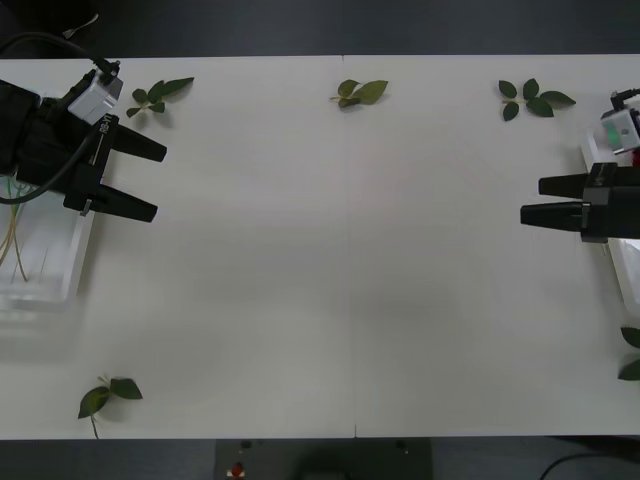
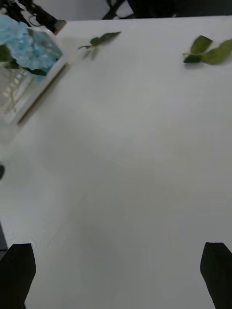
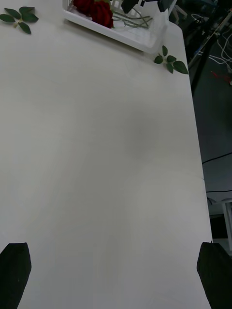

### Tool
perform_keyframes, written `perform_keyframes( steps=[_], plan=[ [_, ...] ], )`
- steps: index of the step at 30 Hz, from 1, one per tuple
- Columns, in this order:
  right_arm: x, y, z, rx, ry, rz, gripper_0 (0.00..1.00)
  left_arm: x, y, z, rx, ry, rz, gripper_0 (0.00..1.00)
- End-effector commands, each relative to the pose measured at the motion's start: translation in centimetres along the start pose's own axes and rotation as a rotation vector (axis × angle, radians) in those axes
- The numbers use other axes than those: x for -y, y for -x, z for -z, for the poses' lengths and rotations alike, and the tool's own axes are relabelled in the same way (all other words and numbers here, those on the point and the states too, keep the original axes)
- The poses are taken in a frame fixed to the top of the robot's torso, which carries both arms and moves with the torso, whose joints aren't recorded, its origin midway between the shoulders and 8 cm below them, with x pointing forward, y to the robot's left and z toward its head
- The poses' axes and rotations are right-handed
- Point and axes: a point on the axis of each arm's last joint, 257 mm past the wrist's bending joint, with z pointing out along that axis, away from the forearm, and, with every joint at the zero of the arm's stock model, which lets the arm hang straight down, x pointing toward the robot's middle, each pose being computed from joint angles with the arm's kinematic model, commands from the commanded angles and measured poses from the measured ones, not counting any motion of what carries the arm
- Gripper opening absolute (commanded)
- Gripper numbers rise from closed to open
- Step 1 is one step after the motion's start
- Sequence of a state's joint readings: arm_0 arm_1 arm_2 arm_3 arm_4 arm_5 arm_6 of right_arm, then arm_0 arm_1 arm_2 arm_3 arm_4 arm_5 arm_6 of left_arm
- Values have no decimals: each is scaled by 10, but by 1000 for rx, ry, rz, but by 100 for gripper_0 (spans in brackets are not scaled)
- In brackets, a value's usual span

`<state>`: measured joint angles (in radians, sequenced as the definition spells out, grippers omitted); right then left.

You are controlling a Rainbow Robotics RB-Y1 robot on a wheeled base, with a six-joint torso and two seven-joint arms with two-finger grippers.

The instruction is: Put the red flowers into the right box and the blue flowers into the left box

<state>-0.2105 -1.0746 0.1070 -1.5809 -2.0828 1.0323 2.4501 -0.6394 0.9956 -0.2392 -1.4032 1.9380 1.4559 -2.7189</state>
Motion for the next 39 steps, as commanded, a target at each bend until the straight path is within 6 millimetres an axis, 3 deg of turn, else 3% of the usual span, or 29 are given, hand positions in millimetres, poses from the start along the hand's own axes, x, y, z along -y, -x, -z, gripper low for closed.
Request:
perform_keyframes(
  steps=[1, 6, 11, 24, 39],
  plan=[
    [-61, 25, -32, 38, 152, 94, 100, -7, 13, 16, -7, 26, -20, 100],
    [-107, 40, -64, 51, 283, 153, 100, -7, 13, 16, -7, 26, -20, 100],
    [-129, 57, -87, 44, 353, 210, 100, -7, 13, 16, -7, 26, -20, 100],
    [-159, 91, -135, 34, 517, 239, 100, -7, 13, 16, -7, 26, -20, 100],
    [-168, 97, -142, 51, 522, 257, 100, -7, 13, 16, -7, 26, -20, 100]
  ],
)
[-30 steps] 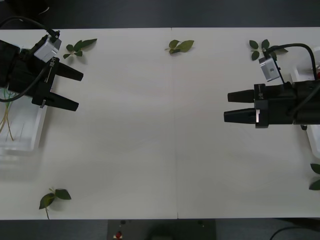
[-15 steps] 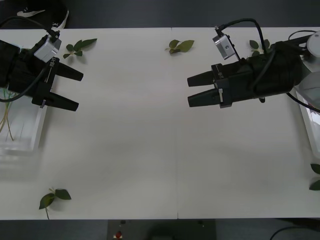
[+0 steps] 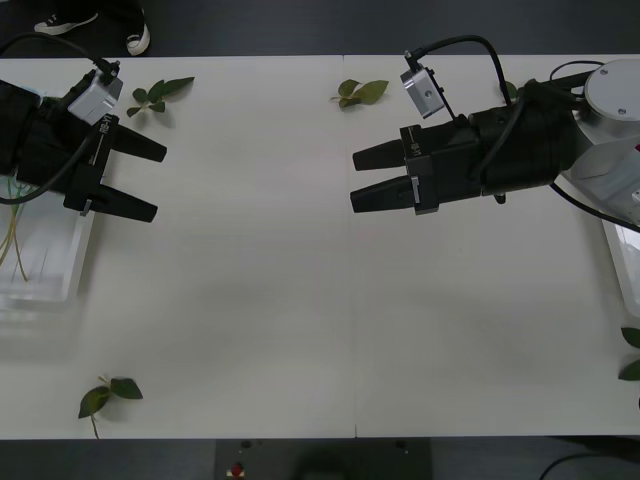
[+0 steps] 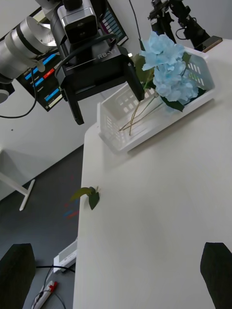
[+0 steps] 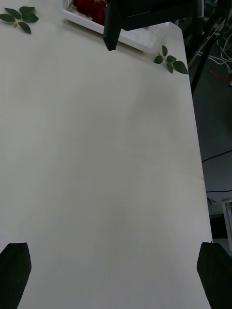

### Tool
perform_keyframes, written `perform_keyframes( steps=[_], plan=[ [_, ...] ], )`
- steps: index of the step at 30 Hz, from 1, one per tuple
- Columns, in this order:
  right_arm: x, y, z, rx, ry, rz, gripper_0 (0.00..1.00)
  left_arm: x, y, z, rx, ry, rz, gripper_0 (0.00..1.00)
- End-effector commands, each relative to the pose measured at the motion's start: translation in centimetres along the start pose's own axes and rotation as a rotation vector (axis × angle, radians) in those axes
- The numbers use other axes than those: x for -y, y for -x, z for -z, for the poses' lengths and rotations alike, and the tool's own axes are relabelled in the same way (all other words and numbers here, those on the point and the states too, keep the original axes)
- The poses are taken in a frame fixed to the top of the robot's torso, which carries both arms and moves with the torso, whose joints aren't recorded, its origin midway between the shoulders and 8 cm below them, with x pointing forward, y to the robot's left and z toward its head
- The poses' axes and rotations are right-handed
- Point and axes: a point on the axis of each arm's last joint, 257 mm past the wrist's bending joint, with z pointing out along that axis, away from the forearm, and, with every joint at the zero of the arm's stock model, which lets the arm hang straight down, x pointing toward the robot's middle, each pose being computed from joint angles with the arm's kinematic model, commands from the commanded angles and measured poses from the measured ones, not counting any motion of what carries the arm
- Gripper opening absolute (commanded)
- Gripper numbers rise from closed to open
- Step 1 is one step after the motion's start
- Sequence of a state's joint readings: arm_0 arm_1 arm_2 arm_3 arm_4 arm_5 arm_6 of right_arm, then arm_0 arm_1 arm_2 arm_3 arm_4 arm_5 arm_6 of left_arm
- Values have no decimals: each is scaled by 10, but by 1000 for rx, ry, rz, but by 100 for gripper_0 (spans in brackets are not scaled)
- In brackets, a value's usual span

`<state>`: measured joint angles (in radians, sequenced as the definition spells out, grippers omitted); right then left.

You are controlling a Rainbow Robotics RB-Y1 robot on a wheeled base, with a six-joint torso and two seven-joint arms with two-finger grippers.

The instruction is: Put the red flowers into the right box and the blue flowers into the left box

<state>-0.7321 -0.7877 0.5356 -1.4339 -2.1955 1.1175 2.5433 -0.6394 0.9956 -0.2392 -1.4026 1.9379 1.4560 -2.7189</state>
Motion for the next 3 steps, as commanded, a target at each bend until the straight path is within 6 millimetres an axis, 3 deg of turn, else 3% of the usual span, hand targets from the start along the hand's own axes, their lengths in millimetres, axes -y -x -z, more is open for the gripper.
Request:
perform_keyframes(
  steps=[1, 3],
  plan=[
    [-11, 23, 0, 19, 17, 84, 100, -6, 13, 16, -7, 25, -21, 100],
    [-10, 23, 1, 19, 12, 85, 100, -6, 13, 16, -7, 25, -21, 100]
  ],
)
